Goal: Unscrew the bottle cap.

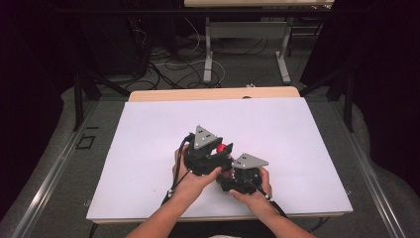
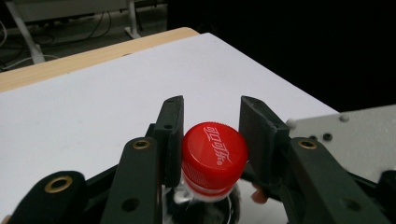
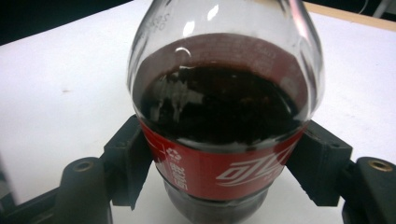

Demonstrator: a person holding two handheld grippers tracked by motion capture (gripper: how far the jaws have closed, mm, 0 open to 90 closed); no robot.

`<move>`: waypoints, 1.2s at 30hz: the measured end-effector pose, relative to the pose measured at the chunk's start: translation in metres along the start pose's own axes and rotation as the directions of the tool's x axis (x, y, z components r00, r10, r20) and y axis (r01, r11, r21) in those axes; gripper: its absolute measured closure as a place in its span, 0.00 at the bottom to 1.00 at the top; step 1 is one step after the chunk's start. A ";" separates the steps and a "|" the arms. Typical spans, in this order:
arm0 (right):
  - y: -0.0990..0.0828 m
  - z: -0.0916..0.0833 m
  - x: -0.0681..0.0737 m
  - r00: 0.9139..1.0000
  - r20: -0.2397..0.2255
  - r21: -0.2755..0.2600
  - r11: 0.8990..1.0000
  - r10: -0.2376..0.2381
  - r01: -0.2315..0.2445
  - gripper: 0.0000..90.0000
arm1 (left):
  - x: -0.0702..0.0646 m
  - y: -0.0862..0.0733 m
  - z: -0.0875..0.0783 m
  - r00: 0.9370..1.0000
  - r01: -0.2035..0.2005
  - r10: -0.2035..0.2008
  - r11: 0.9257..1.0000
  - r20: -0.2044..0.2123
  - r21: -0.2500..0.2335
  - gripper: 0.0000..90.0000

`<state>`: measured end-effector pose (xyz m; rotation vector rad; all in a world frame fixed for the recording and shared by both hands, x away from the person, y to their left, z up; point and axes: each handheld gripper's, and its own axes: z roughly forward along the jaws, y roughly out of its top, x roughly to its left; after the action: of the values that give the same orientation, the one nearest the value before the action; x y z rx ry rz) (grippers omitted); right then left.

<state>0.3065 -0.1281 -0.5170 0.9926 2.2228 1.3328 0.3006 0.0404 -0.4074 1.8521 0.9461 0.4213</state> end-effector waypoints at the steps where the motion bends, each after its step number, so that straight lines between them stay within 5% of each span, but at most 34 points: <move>1: 0.000 0.003 -0.003 1.000 0.011 -0.013 1.000 -0.001 0.001 0.32 | 0.003 -0.002 -0.001 1.000 -0.003 0.003 1.000 -0.008 -0.001 0.69; 10: 0.022 0.028 -0.047 0.997 0.074 -0.037 0.999 -0.017 0.020 0.32 | 0.047 -0.028 -0.007 0.998 0.036 -0.034 0.999 -0.060 0.027 0.69; 17: 0.047 0.058 -0.081 0.995 0.091 -0.055 0.998 0.035 -0.030 0.32 | 0.074 -0.053 -0.002 0.994 0.086 -0.083 0.996 -0.066 0.040 0.69; 29: 0.052 0.110 -0.094 0.994 0.104 -0.035 0.999 0.042 -0.038 0.32 | 0.089 -0.076 0.008 0.994 0.094 -0.090 0.994 -0.067 0.049 0.69; 33: 0.047 0.119 -0.094 0.994 0.096 0.004 0.999 0.052 -0.052 0.32 | 0.090 -0.082 0.012 0.994 0.093 -0.090 0.994 -0.054 0.054 0.69; 36: 0.046 0.121 -0.092 0.993 0.106 -0.024 0.998 0.055 -0.053 0.32 | 0.088 -0.086 0.018 0.995 0.090 -0.088 0.994 -0.038 0.065 0.69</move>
<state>0.4624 -0.1062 -0.5404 1.0969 2.1124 1.2917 0.3318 0.1162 -0.5017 1.8591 1.0741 0.3730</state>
